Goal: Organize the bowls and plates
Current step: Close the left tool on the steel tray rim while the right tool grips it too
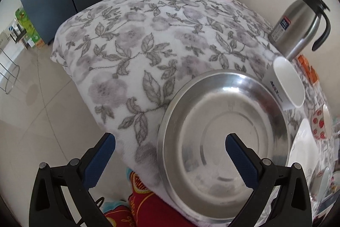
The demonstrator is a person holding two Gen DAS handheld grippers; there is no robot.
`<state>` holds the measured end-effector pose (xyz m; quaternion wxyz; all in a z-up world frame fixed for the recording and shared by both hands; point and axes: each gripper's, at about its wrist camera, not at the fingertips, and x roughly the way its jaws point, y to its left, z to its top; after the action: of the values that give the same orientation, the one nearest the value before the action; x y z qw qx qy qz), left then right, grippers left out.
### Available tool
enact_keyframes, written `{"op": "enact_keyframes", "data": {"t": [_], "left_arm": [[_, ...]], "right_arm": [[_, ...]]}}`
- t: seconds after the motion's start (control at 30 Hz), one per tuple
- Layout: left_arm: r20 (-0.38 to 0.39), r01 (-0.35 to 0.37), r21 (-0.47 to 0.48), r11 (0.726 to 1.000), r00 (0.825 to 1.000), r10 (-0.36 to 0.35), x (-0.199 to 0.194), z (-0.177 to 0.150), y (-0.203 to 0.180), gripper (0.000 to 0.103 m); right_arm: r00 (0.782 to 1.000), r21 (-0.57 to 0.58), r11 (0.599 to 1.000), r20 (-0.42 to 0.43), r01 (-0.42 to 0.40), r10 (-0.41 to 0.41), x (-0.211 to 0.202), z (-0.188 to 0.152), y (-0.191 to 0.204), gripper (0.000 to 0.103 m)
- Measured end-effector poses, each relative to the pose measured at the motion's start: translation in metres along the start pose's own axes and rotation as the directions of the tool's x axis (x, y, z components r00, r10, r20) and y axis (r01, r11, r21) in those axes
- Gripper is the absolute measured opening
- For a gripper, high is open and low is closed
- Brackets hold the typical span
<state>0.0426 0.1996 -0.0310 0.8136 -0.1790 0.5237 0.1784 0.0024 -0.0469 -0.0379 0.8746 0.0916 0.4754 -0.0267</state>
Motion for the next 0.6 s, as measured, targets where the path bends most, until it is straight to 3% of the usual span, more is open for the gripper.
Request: {"op": "enact_keyframes", "data": {"t": [0.2, 0.4, 0.47, 0.6], "left_arm": [[-0.012, 0.064, 0.011, 0.998, 0.998, -0.064, 0.010, 0.006, -0.005, 0.103], [-0.047, 0.076, 0.042, 0.996, 0.996, -0.074, 0.026, 0.009, -0.011, 0.103], [-0.051, 0.074, 0.038, 0.997, 0.996, -0.072, 0.029, 0.010, -0.011, 0.103], [-0.053, 0.087, 0.037, 0.996, 0.995, -0.085, 0.034, 0.010, -0.010, 0.100]], "right_arm": [[0.997, 0.056, 0.995, -0.024, -0.078, 0.079, 0.014, 0.002, -0.003, 0.093], [0.990, 0.071, 0.989, -0.036, -0.132, 0.135, 0.024, 0.005, -0.002, 0.074], [0.987, 0.074, 0.986, -0.038, -0.151, 0.154, 0.027, 0.006, -0.001, 0.061], [0.983, 0.099, 0.981, -0.049, -0.169, 0.175, 0.033, 0.009, -0.003, 0.050]]}}
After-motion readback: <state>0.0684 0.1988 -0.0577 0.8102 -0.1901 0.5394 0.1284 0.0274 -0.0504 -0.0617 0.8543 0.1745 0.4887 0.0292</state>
